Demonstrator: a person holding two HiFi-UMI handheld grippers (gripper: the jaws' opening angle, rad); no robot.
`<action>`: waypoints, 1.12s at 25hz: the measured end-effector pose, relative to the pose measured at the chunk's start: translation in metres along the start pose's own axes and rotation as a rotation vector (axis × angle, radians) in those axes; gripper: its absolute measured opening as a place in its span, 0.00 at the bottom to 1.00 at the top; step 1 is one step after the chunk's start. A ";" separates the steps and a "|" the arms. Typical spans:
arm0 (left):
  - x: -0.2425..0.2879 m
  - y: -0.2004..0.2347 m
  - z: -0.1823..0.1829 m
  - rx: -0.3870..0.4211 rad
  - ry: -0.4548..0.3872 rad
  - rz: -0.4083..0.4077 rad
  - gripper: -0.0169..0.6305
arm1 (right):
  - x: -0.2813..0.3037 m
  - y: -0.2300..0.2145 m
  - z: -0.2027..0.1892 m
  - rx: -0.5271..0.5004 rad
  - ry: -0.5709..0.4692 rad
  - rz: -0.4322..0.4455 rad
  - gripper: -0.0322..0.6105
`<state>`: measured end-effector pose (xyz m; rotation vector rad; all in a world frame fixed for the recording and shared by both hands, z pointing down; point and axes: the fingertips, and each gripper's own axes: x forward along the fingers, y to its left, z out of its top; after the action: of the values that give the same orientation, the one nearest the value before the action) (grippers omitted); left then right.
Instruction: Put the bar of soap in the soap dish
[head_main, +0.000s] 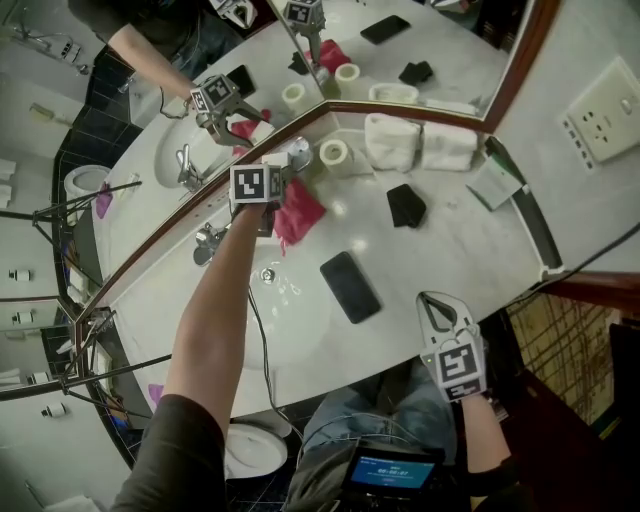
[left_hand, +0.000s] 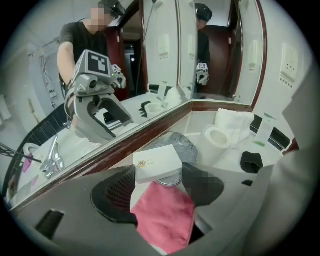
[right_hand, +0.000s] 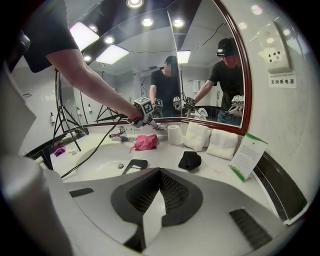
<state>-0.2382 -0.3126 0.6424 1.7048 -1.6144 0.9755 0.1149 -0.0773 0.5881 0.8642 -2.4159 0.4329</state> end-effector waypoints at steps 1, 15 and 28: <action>-0.001 0.000 0.000 -0.001 0.002 0.002 0.47 | -0.002 -0.001 -0.001 -0.002 0.002 -0.002 0.08; -0.026 -0.040 -0.011 0.032 0.010 -0.092 0.46 | -0.003 0.006 0.004 -0.008 0.009 0.013 0.08; -0.083 -0.164 -0.035 0.194 -0.031 -0.291 0.46 | -0.024 -0.006 0.018 0.009 0.019 -0.009 0.08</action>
<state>-0.0788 -0.2228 0.6039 2.0264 -1.2745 0.9879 0.1278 -0.0782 0.5608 0.8708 -2.3935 0.4462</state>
